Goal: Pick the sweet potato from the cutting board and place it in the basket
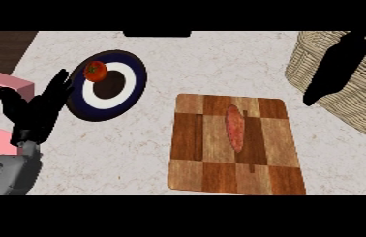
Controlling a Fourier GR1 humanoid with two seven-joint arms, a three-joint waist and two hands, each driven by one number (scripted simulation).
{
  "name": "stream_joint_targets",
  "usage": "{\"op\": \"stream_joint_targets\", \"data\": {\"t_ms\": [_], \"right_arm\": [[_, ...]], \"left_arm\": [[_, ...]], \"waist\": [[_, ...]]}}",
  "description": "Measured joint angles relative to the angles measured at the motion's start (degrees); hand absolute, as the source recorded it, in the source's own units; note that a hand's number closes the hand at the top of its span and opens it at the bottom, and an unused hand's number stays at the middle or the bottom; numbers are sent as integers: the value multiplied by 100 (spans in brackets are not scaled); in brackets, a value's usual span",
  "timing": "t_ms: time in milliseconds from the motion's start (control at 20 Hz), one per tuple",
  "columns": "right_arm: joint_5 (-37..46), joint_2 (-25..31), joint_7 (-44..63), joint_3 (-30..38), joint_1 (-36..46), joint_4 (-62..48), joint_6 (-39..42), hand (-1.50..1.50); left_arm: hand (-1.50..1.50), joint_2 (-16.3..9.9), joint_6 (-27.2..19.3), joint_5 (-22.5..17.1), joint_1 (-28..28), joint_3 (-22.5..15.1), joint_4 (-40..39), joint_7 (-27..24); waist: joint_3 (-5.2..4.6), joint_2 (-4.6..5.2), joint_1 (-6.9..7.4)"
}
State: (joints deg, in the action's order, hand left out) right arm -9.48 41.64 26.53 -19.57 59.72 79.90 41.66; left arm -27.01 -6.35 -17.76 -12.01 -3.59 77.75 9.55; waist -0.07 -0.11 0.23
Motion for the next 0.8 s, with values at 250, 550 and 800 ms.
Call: {"op": "stream_joint_targets", "data": {"t_ms": [250, 550, 800], "right_arm": [[-401, 250, -261, 501, -512, 46, 585, -150], [-295, 310, -924, 1161, -1444, 349, 488, -150], [301, 75, -1596, 1364, -2378, 718, 306, -150]], "left_arm": [[0, 92, 27, 137, 34, 21, -90, -66], [0, 253, -105, 285, 129, -9, 168, 66], [0, 279, 61, 301, -28, 164, -46, 62]], "waist": [[6, 2, -40], [11, -1, -50], [11, 9, -51]]}}
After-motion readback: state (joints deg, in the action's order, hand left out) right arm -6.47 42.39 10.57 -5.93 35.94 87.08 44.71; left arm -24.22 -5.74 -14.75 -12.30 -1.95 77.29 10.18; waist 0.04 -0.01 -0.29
